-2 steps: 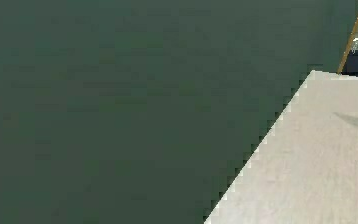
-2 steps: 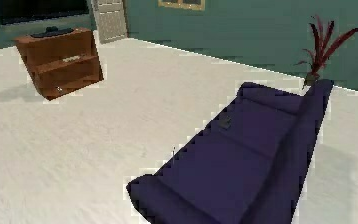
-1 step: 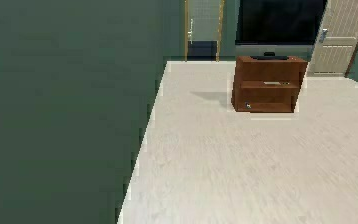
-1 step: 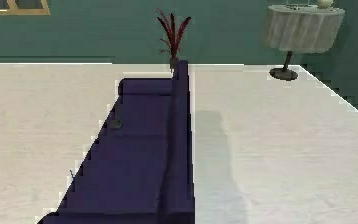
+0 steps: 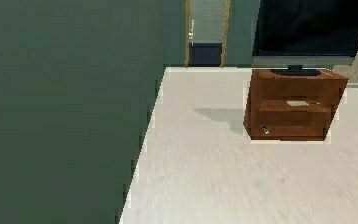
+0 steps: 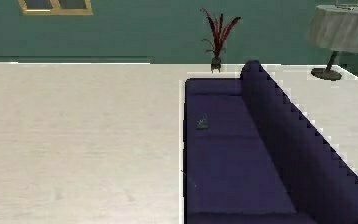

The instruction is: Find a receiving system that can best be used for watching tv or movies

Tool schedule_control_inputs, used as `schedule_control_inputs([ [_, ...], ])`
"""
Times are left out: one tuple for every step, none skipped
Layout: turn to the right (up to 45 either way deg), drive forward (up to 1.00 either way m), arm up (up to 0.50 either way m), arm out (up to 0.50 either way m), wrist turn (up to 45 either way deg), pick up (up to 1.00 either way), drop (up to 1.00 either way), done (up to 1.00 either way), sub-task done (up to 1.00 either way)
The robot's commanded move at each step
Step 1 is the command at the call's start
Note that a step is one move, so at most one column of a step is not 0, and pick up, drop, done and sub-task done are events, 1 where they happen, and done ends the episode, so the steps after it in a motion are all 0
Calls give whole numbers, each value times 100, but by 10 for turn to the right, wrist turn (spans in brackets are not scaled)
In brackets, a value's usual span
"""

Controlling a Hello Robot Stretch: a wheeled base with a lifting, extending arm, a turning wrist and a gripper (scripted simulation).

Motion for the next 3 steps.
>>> schedule_control_inputs([
  [90,0,0,0,0,0,0,0,0],
  [0,100,0,0,0,0,0,0,0],
  [0,70,0,0,0,0,0,0,0],
])
